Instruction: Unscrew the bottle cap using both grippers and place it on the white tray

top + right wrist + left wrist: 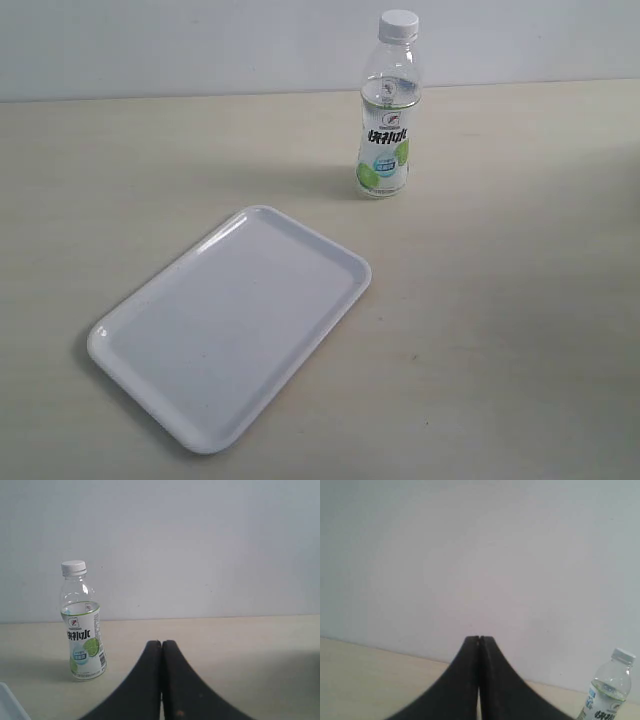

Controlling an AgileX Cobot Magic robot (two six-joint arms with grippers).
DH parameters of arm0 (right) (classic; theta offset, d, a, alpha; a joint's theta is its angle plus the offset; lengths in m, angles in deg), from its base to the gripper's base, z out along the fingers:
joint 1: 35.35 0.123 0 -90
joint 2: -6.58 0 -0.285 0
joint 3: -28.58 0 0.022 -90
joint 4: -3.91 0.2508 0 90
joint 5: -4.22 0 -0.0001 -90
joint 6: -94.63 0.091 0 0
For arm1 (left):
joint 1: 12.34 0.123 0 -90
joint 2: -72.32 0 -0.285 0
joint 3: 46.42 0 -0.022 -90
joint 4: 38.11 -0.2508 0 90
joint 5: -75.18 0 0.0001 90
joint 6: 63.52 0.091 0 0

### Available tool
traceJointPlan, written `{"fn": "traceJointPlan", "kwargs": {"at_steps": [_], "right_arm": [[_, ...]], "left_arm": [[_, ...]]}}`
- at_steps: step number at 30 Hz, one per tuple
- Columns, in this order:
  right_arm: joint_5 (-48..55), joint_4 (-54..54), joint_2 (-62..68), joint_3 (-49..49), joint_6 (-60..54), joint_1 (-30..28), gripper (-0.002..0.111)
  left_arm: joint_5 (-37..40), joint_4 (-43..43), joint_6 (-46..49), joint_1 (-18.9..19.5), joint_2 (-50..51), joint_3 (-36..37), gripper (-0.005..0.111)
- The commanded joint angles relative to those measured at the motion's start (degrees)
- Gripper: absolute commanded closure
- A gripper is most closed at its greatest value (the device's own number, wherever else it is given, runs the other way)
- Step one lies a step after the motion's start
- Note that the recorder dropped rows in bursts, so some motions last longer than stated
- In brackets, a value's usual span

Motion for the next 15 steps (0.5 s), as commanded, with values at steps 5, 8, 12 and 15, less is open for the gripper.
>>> {"fn": "traceJointPlan", "kwargs": {"at_steps": [5, 8, 12, 15], "right_arm": [[-0.2, 0.2, -0.4, 0.3, 0.0, -0.3, 0.108], [-0.2, 0.2, -0.4, 0.3, 0.0, -0.3, 0.108], [-0.2, 0.2, -0.4, 0.3, 0.0, -0.3, 0.108], [-0.2, 0.2, -0.4, 0.3, 0.0, -0.3, 0.108]], "left_arm": [[-6.9, -3.1, -2.5, -0.3, -0.4, 0.2, 0.107], [-10.0, -10.6, -7.4, -0.3, -0.1, 0.2, 0.107], [-14.9, -13.1, -8.5, -0.3, 3.2, 0.2, 0.107], [-15.2, -9.6, -6.3, -0.2, 6.9, 0.2, 0.107]]}}
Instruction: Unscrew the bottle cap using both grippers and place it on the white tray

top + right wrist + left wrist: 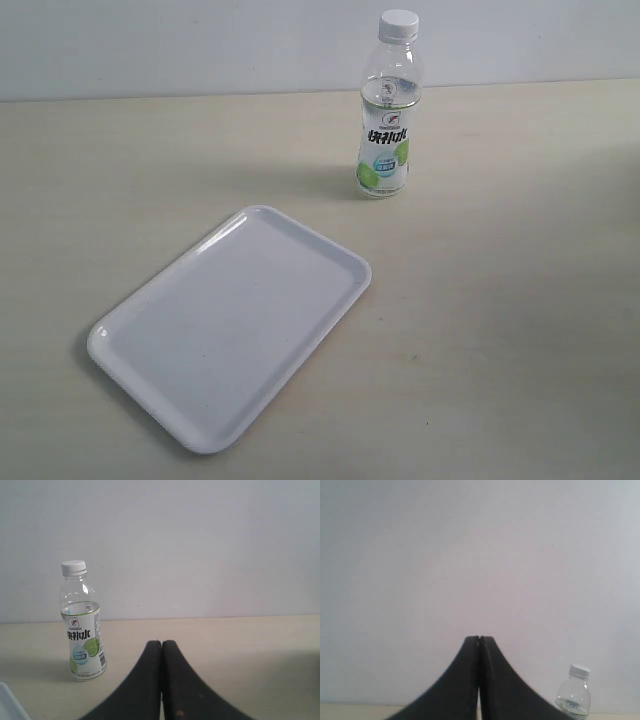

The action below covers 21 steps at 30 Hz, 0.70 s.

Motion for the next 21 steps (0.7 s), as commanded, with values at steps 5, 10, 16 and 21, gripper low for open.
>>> {"fn": "traceJointPlan", "kwargs": {"at_steps": [5, 10, 16, 21], "right_arm": [[-0.2, 0.2, -0.4, 0.3, 0.0, -0.3, 0.108], [-0.2, 0.2, -0.4, 0.3, 0.0, -0.3, 0.108], [-9.6, 0.2, -0.4, 0.3, 0.0, -0.3, 0.108], [-11.6, 0.2, -0.4, 0.3, 0.0, -0.3, 0.108]], "left_arm": [[4.3, 4.1, 2.2, -0.2, -0.3, 0.2, 0.107], [13.8, 4.1, -1.7, -0.2, -9.8, 0.2, 0.107], [16.1, 4.1, -3.7, -0.2, -10.3, 0.2, 0.107], [16.2, 4.1, -4.9, -0.2, -10.3, 0.2, 0.107]]}}
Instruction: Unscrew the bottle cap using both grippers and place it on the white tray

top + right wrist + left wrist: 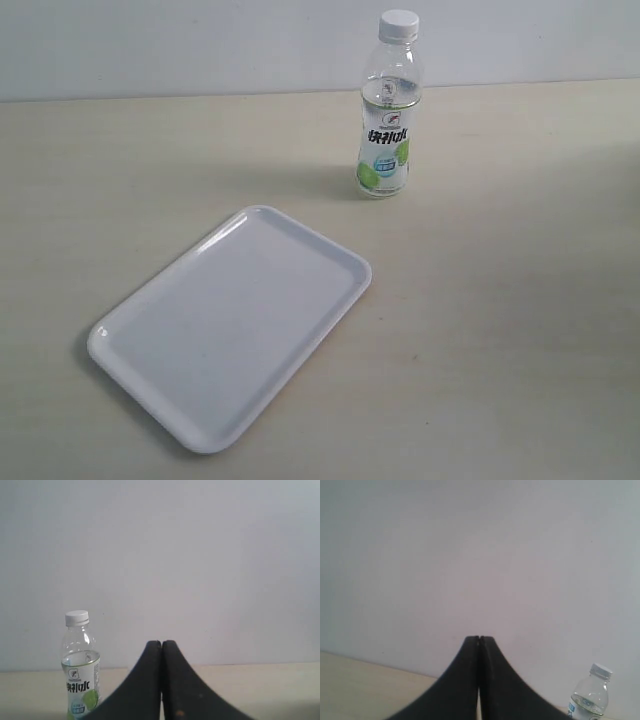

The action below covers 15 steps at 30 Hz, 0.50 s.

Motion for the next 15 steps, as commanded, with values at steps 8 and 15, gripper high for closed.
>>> {"fn": "traceJointPlan", "kwargs": {"at_steps": [8, 15], "right_arm": [[-12.2, 4.5, -0.4, 0.3, 8.2, -0.3, 0.108], [-22.3, 10.6, 1.4, -0.8, 12.3, -0.3, 0.108]], "left_arm": [[0.0, 0.5, -1.8, -0.2, -0.4, 0.2, 0.107], [-0.1, 0.5, -3.4, -0.3, -0.4, 0.2, 0.107]]}}
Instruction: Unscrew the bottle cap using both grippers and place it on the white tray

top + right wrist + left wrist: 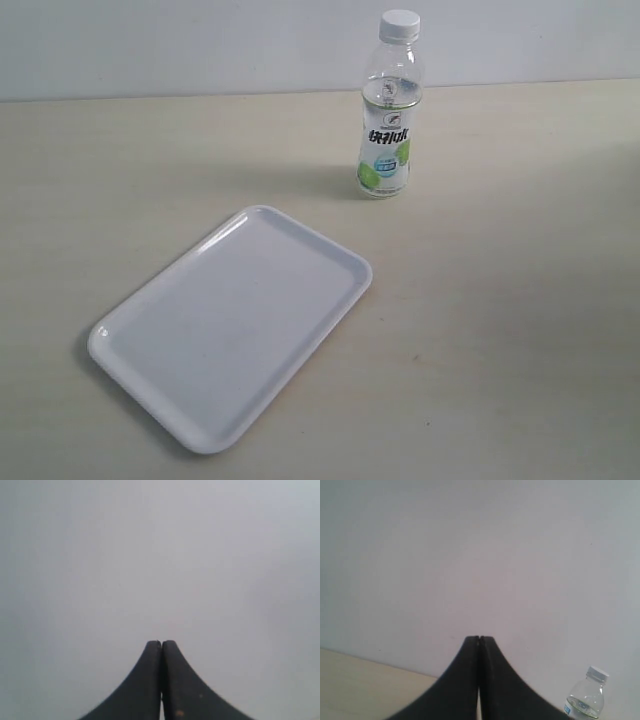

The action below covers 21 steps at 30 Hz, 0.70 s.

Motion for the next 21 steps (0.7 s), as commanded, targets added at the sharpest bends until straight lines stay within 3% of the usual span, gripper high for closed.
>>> {"fn": "traceJointPlan", "kwargs": {"at_steps": [1, 4, 8, 16, 21], "right_arm": [[-6.1, 1.5, 3.5, -1.9, -2.9, -0.3, 0.108], [-6.5, -2.1, 13.4, -8.3, -4.3, -0.3, 0.108], [-2.5, -12.5, 31.6, -20.2, 2.8, -0.3, 0.108], [36.2, -13.9, 59.4, -52.7, -16.0, -0.3, 0.108], [57.3, -33.0, 71.8, -65.4, -6.8, -0.3, 0.108]], "left_arm": [[-0.1, 0.5, -1.8, -0.3, -0.4, 0.2, 0.107], [-0.2, 0.5, -1.9, -0.3, -0.4, 0.2, 0.107], [-0.2, 0.5, -2.1, -0.3, -0.4, 0.2, 0.107], [0.2, 0.5, -1.6, -0.3, -0.4, 0.2, 0.107], [0.2, 0.5, -1.6, -0.3, -0.4, 0.2, 0.107]]}}
